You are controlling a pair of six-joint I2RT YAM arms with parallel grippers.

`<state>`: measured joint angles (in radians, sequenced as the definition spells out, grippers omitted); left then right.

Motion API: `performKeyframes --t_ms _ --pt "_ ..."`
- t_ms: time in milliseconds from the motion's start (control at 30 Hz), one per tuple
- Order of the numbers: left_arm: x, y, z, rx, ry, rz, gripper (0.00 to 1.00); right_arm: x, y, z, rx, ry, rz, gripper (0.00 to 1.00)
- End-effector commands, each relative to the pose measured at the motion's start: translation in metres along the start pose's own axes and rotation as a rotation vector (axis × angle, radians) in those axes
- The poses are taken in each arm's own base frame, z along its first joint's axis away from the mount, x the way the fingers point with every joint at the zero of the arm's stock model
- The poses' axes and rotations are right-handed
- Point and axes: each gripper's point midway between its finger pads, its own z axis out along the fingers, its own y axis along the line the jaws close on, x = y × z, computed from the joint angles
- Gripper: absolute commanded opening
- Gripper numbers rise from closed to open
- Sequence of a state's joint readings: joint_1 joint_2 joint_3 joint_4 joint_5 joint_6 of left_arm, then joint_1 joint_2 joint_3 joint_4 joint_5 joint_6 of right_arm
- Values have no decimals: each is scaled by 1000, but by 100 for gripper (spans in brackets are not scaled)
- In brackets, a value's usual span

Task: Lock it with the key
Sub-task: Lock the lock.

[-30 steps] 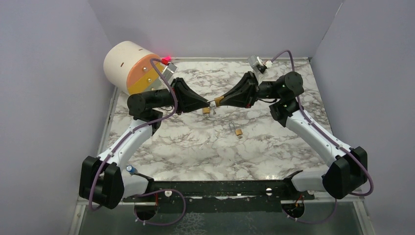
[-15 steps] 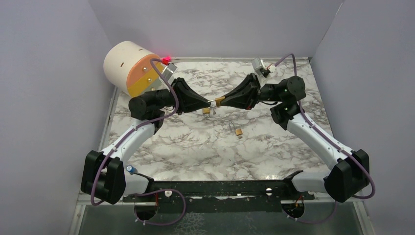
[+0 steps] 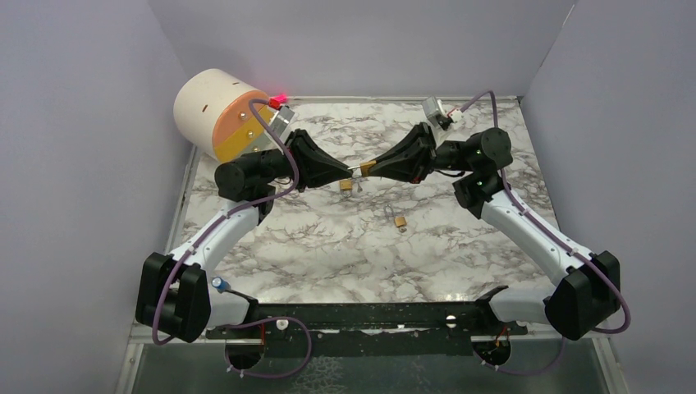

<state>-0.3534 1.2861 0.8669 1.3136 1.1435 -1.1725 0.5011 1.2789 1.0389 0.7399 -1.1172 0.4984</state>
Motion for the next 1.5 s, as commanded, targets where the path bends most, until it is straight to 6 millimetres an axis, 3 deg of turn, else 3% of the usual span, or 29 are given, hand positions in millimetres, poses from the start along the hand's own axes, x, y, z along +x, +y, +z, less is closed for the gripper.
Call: performKeyframes --t_ms 0,367,867,1267,1300,1433,1467 --pt "-8 4 3 -23 -44 65 0 -13 12 10 -32 -17 3 1" --pt "-18 5 13 -30 -80 128 0 -5 25 31 -83 -18 92 1" --pt "7 17 42 -26 -90 136 0 -10 33 39 -98 -74 133 1" --pt "10 25 38 -77 -48 167 0 -19 -1 36 125 -51 81 1" --pt "9 26 37 -85 -49 167 0 -20 -4 34 143 -55 78 6" --pt "2 33 34 -108 -55 169 0 -25 -7 24 174 -68 56 49" --pt "0 35 33 -115 -56 170 0 -26 -7 21 182 -73 49 55"
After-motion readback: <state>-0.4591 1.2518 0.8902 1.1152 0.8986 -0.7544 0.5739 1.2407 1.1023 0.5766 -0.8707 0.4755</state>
